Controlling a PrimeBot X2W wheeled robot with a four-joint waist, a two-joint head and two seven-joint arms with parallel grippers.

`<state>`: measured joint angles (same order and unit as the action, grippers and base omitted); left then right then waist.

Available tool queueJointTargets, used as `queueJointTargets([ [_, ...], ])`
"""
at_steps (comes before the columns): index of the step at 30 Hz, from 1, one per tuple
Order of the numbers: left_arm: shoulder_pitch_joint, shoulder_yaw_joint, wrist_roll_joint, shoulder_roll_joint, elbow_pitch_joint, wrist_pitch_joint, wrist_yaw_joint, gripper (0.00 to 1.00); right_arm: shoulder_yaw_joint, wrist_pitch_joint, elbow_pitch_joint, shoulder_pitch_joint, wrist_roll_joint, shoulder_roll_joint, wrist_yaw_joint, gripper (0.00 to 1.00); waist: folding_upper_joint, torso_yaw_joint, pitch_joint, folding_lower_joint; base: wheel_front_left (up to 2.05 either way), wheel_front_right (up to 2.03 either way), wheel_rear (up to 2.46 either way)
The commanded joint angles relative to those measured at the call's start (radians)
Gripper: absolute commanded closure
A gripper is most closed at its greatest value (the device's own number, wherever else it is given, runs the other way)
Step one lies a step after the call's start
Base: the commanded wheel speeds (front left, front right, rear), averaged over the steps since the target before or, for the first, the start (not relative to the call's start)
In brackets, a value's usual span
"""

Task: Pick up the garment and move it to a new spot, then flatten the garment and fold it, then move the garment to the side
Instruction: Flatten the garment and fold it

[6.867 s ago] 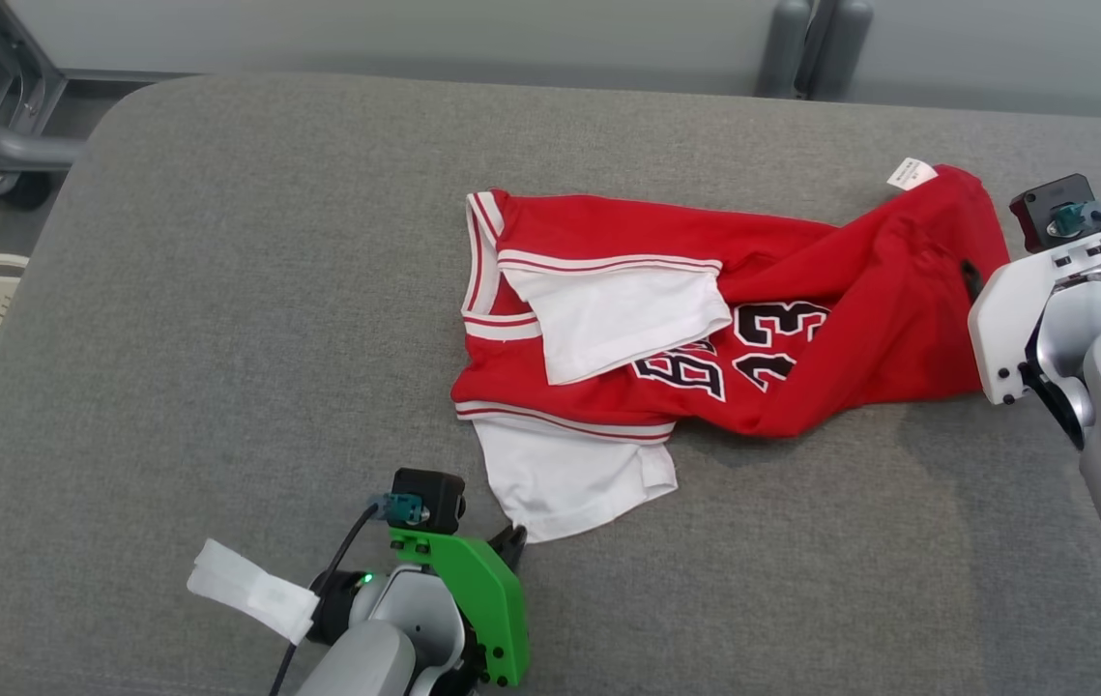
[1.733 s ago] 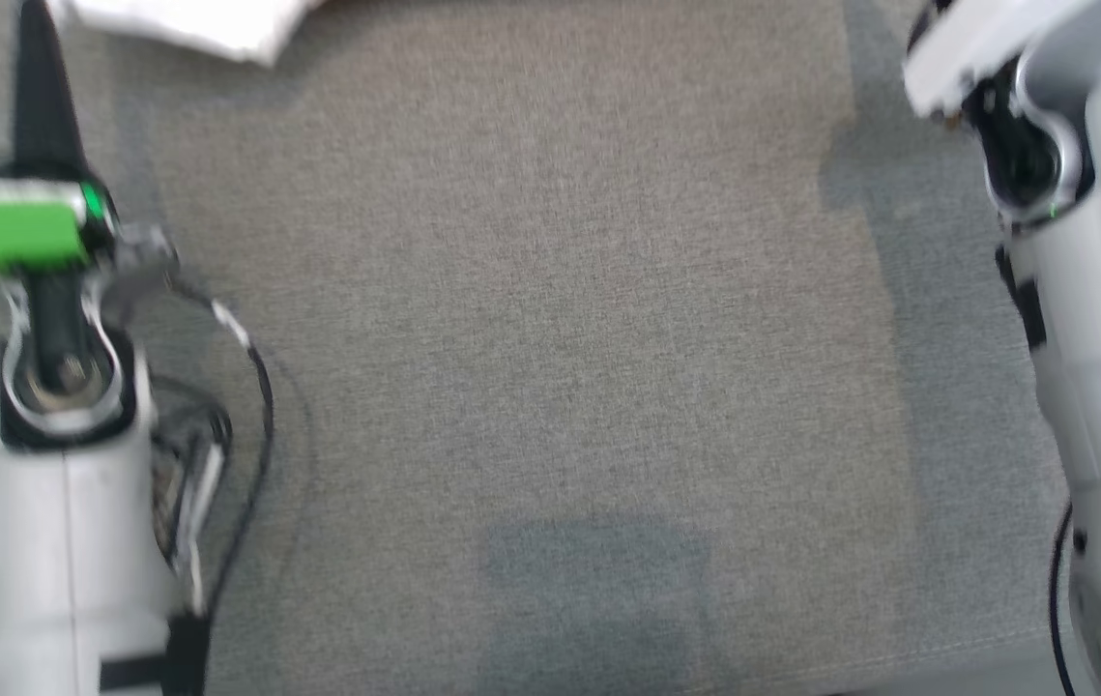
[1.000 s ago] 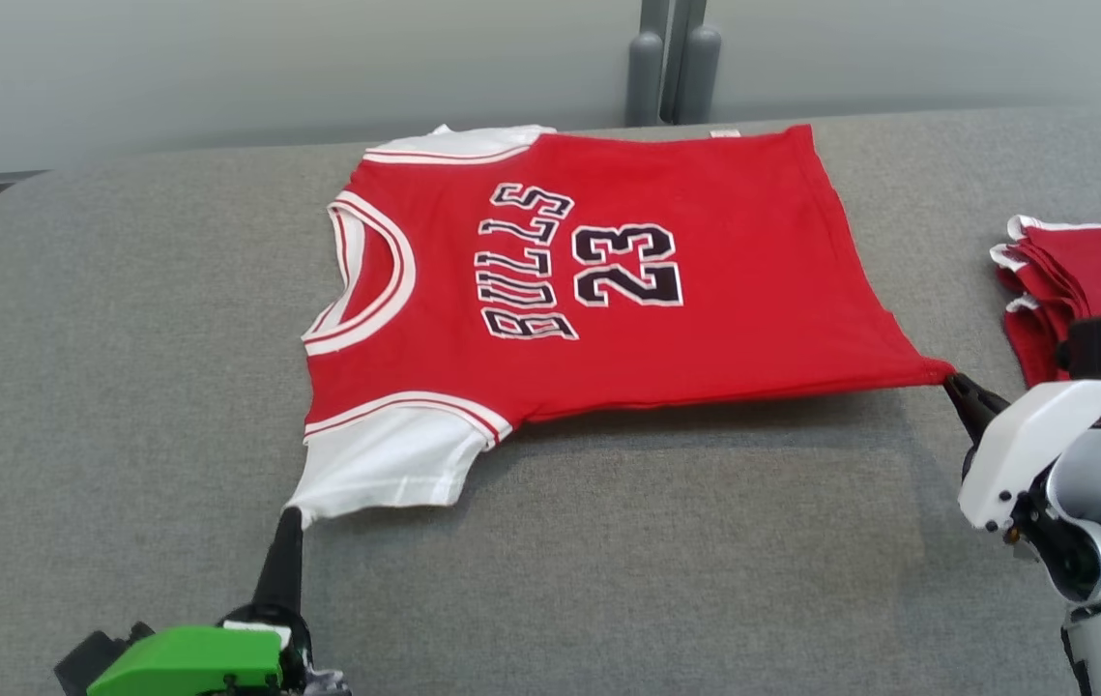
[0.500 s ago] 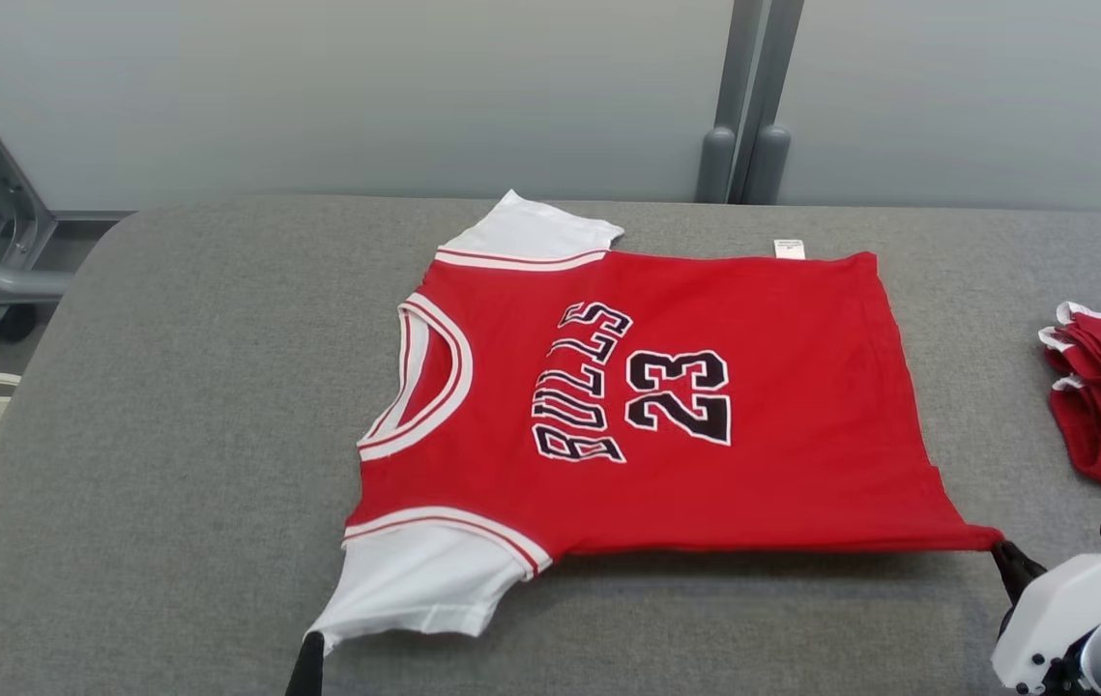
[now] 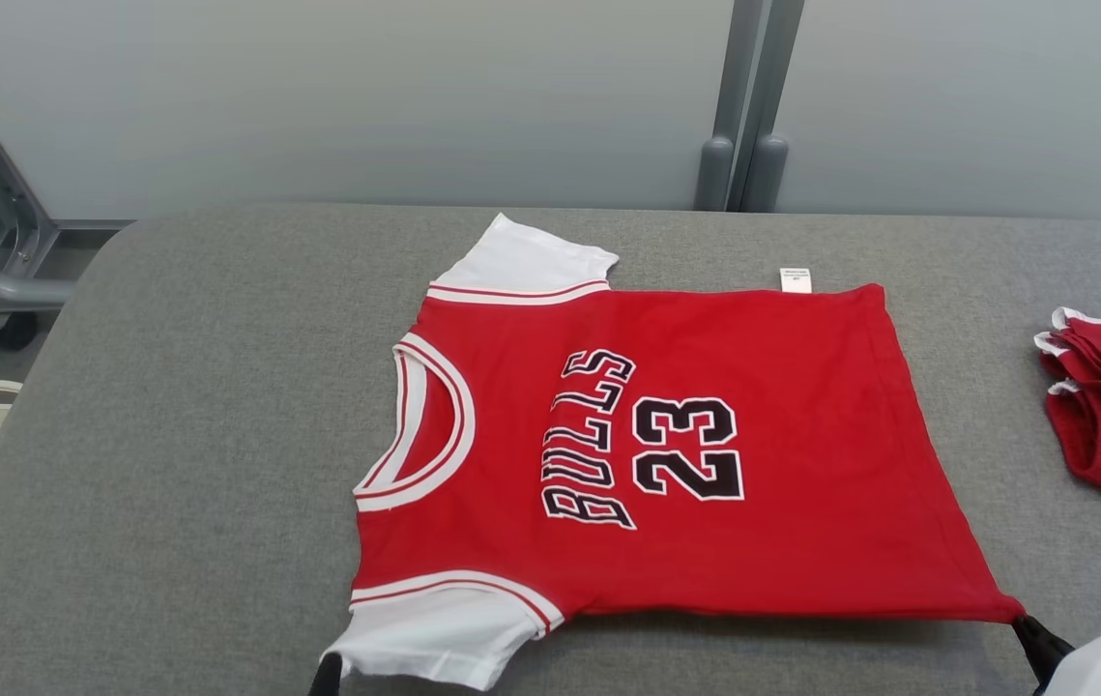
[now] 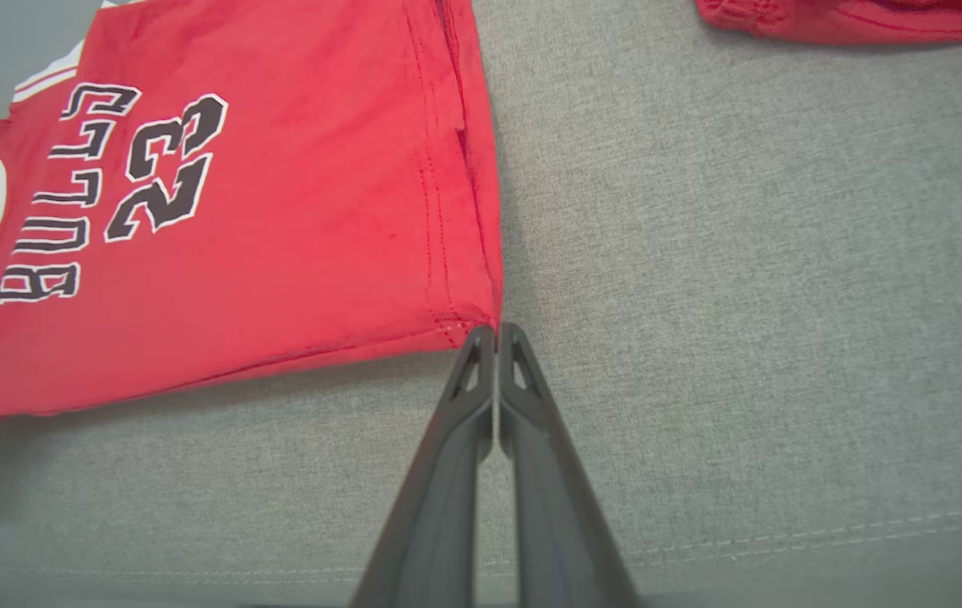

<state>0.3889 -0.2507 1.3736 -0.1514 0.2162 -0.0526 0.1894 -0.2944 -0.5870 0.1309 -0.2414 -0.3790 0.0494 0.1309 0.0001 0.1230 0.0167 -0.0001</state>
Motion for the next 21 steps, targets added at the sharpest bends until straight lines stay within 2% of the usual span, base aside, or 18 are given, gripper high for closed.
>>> queueJointTargets([
  [1,-0.045,-0.003,-0.014,-0.010,0.002,0.009,0.001,1.00,-0.002,0.008,0.007,0.013,-0.010,0.003,-0.001,1.00,-0.0001,-0.003,0.000,0.0001,0.00,0.00,0.00],
  [5,-0.162,-0.025,-0.048,-0.014,-0.026,0.034,0.011,1.00,0.017,-0.009,0.000,0.076,-0.002,0.002,0.000,1.00,-0.0001,-0.006,-0.002,0.0001,0.00,0.00,0.00],
  [9,-0.274,-0.044,-0.076,-0.021,-0.078,0.055,-0.001,1.00,0.047,-0.033,-0.011,0.127,0.055,0.002,0.000,1.00,-0.0001,-0.008,-0.011,0.0001,0.00,0.00,0.00],
  [18,-0.547,-0.075,-0.116,0.023,-0.291,0.068,-0.045,1.00,0.073,-0.053,-0.104,0.291,0.132,0.017,0.000,1.00,-0.0001,-0.018,-0.065,0.0001,0.00,0.00,0.00],
  [21,-0.610,-0.090,-0.125,0.025,-0.346,0.078,-0.074,1.00,0.066,-0.041,-0.147,0.336,0.142,0.026,0.000,1.00,-0.0001,-0.021,-0.080,0.0001,0.00,0.00,0.00],
])
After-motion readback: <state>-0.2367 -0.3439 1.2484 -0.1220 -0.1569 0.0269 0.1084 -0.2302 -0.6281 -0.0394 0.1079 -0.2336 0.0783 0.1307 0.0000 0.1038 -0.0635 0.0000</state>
